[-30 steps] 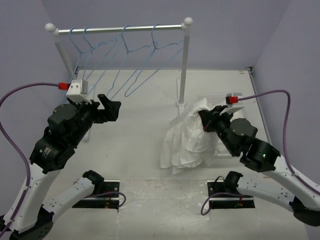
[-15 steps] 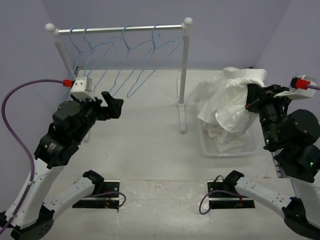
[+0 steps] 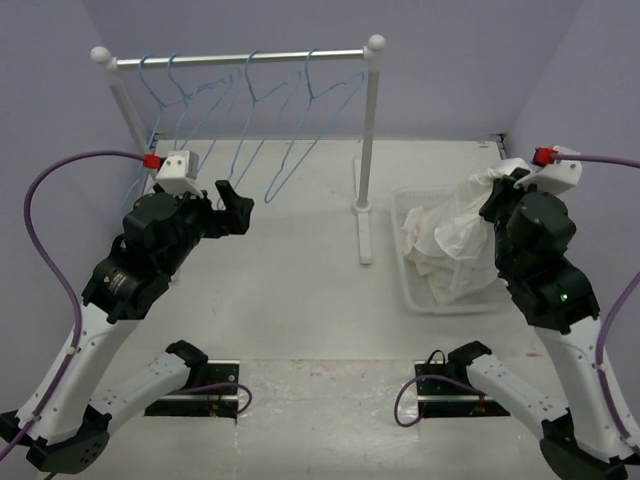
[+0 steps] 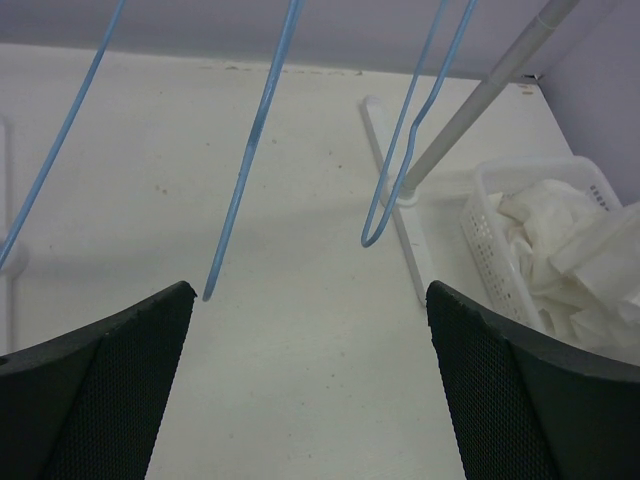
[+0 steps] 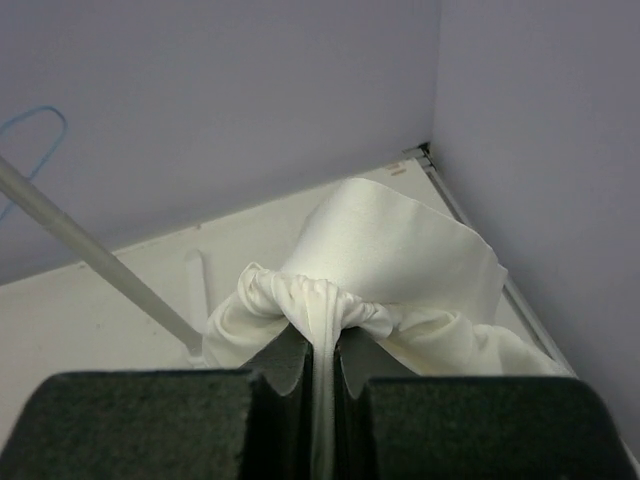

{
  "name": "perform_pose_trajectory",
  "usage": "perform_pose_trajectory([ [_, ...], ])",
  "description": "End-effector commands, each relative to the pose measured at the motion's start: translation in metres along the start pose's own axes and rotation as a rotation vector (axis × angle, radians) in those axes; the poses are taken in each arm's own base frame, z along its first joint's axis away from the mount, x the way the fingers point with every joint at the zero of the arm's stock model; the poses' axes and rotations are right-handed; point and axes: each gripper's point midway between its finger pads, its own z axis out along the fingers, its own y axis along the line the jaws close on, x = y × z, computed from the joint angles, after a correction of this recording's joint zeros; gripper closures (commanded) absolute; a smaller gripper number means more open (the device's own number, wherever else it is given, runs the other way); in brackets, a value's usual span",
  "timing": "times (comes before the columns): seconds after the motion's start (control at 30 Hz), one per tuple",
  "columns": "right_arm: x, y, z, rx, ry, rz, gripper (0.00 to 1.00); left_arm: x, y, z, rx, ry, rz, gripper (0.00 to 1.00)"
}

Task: Remove the skirt from the hanger

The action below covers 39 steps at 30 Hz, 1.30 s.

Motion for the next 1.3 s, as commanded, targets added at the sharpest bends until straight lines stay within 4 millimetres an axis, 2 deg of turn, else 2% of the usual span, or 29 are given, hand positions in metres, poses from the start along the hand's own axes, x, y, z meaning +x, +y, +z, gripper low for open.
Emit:
perform_pose_trajectory([
  [0.0, 0.062, 0.002, 0.036, -0.020, 0.161, 0.063, 1.00, -0.003, -0.003, 0.009, 0.004, -0.008, 0.017, 0.00],
  [0.03, 0.080, 0.015, 0.042, -0.091, 0.218, 0.075, 1.00, -0.002, -0.003, 0.010, 0.000, -0.003, 0.020, 0.00],
  [0.07, 0.099, 0.011, 0.054, -0.074, 0.249, 0.083, 1.00, -0.003, -0.002, 0.011, -0.005, -0.002, 0.019, 0.00],
  [0.13, 0.125, 0.018, 0.072, -0.089, 0.306, 0.086, 1.00, -0.001, -0.001, 0.015, -0.014, 0.011, 0.022, 0.00],
  [0.17, 0.130, 0.024, 0.079, -0.107, 0.315, 0.117, 1.00, 0.000, -0.001, 0.015, -0.018, 0.012, 0.023, 0.00],
  [0.2, 0.146, 0.017, 0.090, -0.073, 0.348, 0.122, 1.00, 0.001, 0.000, 0.017, -0.024, 0.018, 0.025, 0.00],
  [0.23, 0.151, 0.013, 0.096, -0.047, 0.360, 0.151, 1.00, 0.002, 0.000, 0.018, -0.028, 0.021, 0.021, 0.00],
  [0.3, 0.164, -0.007, 0.109, 0.040, 0.369, 0.164, 1.00, 0.006, 0.001, 0.021, -0.035, 0.031, 0.018, 0.00],
  [0.33, 0.178, -0.014, 0.114, 0.076, 0.400, 0.154, 1.00, 0.006, 0.002, 0.021, -0.039, 0.033, 0.017, 0.00],
  [0.37, 0.193, -0.023, 0.115, 0.114, 0.430, 0.141, 1.00, 0.008, 0.004, 0.022, -0.047, 0.037, 0.016, 0.00],
  [0.43, 0.224, -0.025, 0.115, 0.122, 0.503, 0.144, 1.00, 0.009, 0.005, 0.022, -0.057, 0.040, 0.012, 0.00],
  [0.57, 0.307, -0.024, 0.099, 0.128, 0.695, 0.212, 1.00, 0.006, 0.007, 0.024, -0.071, 0.029, 0.008, 0.00],
  [0.6, 0.322, -0.019, 0.095, 0.118, 0.742, 0.239, 1.00, 0.006, 0.006, 0.026, -0.071, 0.030, 0.012, 0.00],
  [0.63, 0.346, -0.022, 0.091, 0.140, 0.818, 0.235, 1.00, 0.004, 0.006, 0.027, -0.072, 0.027, 0.011, 0.00],
  [0.73, 0.375, -0.029, 0.083, 0.233, 0.946, 0.244, 1.00, 0.001, 0.005, 0.031, -0.082, 0.028, 0.018, 0.00],
  [0.8, 0.394, -0.037, 0.083, 0.309, 1.012, 0.230, 1.00, 0.000, 0.005, 0.034, -0.088, 0.030, 0.017, 0.00],
  [0.87, 0.394, -0.035, 0.088, 0.317, 1.015, 0.227, 1.00, 0.000, 0.006, 0.034, -0.092, 0.029, 0.019, 0.00],
  [0.97, 0.387, -0.032, 0.093, 0.308, 1.004, 0.237, 0.84, 0.000, 0.008, 0.034, -0.102, 0.029, 0.017, 0.00],
  [1.0, 0.381, -0.028, 0.094, 0.278, 0.995, 0.234, 0.69, -0.001, 0.008, 0.033, -0.103, 0.027, 0.015, 0.00],
  [1.07, 0.366, -0.022, 0.095, 0.248, 0.970, 0.250, 0.54, -0.003, 0.007, 0.032, -0.101, 0.023, 0.016, 0.00],
  [1.1, 0.345, -0.018, 0.096, 0.218, 0.915, 0.264, 0.32, -0.005, 0.007, 0.031, -0.097, 0.017, 0.019, 0.00],
  [1.13, 0.334, -0.016, 0.094, 0.204, 0.896, 0.266, 0.29, -0.006, 0.005, 0.031, -0.092, 0.016, 0.022, 0.00],
  [1.17, 0.317, -0.011, 0.095, 0.172, 0.866, 0.272, 0.14, -0.007, 0.004, 0.030, -0.084, 0.013, 0.020, 0.00],
  [1.2, 0.304, -0.008, 0.093, 0.143, 0.843, 0.258, 0.08, -0.007, 0.004, 0.030, -0.082, 0.014, 0.025, 0.00],
  [1.23, 0.281, -0.004, 0.086, 0.112, 0.806, 0.263, 0.01, -0.008, 0.003, 0.030, -0.076, 0.013, 0.026, 0.00],
  [1.27, 0.262, 0.000, 0.086, 0.078, 0.768, 0.251, 0.01, -0.007, 0.002, 0.029, -0.069, 0.016, 0.031, 0.00],
])
